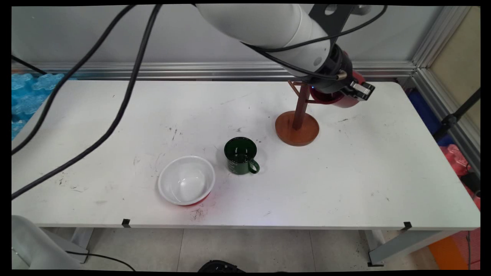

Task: Place the picked object on the table

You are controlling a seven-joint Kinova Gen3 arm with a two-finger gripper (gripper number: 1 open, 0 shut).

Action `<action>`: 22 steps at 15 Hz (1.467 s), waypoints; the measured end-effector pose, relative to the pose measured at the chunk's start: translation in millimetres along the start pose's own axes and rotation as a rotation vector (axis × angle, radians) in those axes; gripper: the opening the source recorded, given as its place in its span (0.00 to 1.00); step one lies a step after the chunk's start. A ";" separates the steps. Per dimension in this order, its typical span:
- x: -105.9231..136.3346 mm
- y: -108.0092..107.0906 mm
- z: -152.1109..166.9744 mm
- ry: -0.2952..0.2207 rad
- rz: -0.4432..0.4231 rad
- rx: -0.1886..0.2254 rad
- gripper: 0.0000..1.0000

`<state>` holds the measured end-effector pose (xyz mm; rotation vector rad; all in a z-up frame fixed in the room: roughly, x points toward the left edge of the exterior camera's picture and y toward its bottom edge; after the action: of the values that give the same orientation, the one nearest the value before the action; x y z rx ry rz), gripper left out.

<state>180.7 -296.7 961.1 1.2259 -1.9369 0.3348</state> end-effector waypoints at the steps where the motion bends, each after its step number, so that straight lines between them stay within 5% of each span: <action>1: 1.0 0.2 -2.4 0.005 0.007 -0.005 0.00; 10: 2.5 -9.5 -33.7 0.004 0.155 -0.051 0.00; 22: -11.9 -65.2 -104.2 -0.072 0.412 -0.072 0.00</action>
<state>289.1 -259.7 1007.2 0.7951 -2.2404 0.4312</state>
